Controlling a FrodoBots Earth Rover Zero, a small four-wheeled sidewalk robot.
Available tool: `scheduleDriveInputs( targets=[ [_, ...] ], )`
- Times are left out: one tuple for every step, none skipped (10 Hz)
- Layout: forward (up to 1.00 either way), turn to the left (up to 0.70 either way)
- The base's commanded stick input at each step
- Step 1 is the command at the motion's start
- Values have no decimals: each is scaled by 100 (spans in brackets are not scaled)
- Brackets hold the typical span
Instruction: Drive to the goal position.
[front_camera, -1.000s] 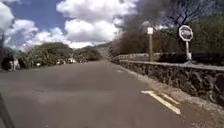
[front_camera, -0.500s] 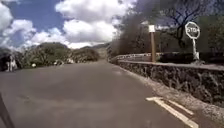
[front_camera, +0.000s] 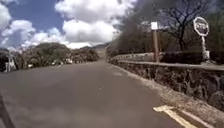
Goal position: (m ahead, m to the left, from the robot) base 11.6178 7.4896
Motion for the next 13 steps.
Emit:
scheduleDriveInputs(
  targets=[
    [70,0],
    [70,0],
    [70,0],
    [70,0],
    [70,0],
    [70,0],
    [70,0],
    [70,0],
    [70,0],
    [70,0],
    [70,0],
    [70,0],
    [70,0]
  ],
)
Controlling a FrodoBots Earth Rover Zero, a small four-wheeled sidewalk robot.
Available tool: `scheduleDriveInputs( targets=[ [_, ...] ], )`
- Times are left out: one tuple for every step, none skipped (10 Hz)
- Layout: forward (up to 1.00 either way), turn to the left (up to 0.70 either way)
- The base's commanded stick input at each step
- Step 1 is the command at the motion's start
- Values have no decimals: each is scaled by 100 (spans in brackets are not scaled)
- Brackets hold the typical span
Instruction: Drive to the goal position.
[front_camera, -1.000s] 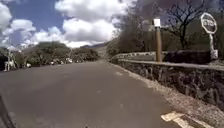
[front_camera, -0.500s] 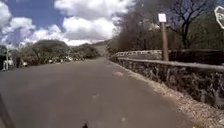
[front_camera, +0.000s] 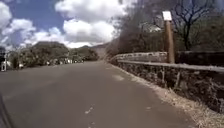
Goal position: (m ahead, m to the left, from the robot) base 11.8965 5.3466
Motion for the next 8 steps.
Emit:
scheduleDriveInputs(
  targets=[
    [70,0],
    [70,0],
    [70,0],
    [70,0],
    [70,0],
    [70,0],
    [70,0],
    [70,0]
  ],
)
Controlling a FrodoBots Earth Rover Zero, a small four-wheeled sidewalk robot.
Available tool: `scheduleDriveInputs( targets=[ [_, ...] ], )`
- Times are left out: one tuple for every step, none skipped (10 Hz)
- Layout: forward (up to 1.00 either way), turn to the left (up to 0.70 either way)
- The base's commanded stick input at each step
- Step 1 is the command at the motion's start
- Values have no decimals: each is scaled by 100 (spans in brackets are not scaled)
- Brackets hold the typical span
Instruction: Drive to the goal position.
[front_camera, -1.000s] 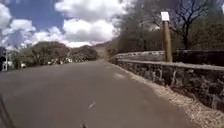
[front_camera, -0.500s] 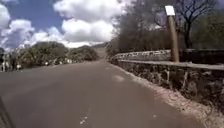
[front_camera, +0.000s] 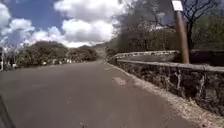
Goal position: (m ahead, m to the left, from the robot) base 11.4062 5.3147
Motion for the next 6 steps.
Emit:
scheduleDriveInputs(
  targets=[
    [70,0],
    [70,0],
    [70,0],
    [70,0],
    [70,0],
    [70,0]
  ],
)
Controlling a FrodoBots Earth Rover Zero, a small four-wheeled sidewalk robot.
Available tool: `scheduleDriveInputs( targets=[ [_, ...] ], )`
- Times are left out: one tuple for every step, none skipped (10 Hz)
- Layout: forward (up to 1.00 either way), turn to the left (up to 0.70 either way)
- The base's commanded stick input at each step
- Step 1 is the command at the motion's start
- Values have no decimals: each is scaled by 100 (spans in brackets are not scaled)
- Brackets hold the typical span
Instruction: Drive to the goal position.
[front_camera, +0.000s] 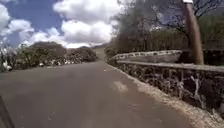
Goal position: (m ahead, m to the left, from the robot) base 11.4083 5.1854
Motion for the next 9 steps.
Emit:
scheduleDriveInputs(
  targets=[
    [70,0],
    [70,0],
    [70,0],
    [70,0],
    [70,0],
    [70,0],
    [70,0],
    [70,0],
    [70,0]
  ],
)
